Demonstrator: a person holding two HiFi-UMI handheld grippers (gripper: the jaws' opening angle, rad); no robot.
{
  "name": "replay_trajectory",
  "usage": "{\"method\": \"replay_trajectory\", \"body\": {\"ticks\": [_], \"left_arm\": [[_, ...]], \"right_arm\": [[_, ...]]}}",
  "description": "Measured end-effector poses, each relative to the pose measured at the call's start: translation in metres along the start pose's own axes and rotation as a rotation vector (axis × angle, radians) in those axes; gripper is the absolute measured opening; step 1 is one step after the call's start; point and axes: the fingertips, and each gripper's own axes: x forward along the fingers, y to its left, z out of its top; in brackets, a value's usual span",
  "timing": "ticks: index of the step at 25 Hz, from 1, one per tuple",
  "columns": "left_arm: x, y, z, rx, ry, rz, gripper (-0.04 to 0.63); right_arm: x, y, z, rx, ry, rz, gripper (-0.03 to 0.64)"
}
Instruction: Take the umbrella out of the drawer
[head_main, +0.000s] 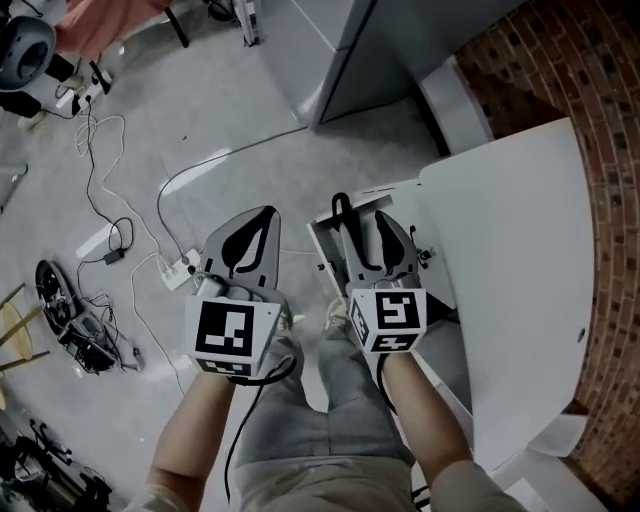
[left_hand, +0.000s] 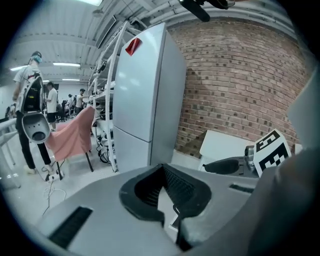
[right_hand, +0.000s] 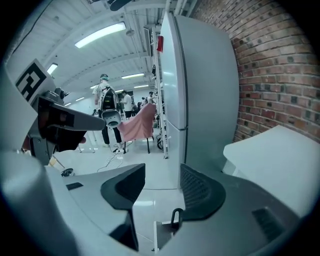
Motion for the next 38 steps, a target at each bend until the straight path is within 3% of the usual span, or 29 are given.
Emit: {"method": "replay_trajectory", "body": {"ticks": [9, 23, 32, 38], "left_arm": [[0.064, 0.014, -0.101, -0.076, 0.035, 0.021, 0.006], [0.137, 0.027, -0.245, -0.115, 0.111, 0.033, 0.006], [0.164, 0.027, -0.322, -0.151, 0.176, 0.033, 0.006], [0.172, 0.025, -0.338, -0.183, 0.182, 0.035, 0.006]], "right_arm": [[0.078, -0.009, -0.108, 0.019, 0.094, -0.067, 0.206], [0.167, -0.037, -0.247, -0.040, 0.216, -0.143, 0.219], [0.201, -0.054, -0.315, -0.142, 0.263, -0.223, 0.247], [0.209, -0.061, -0.327, -0.153, 0.286, -0.271, 0.249]]}}
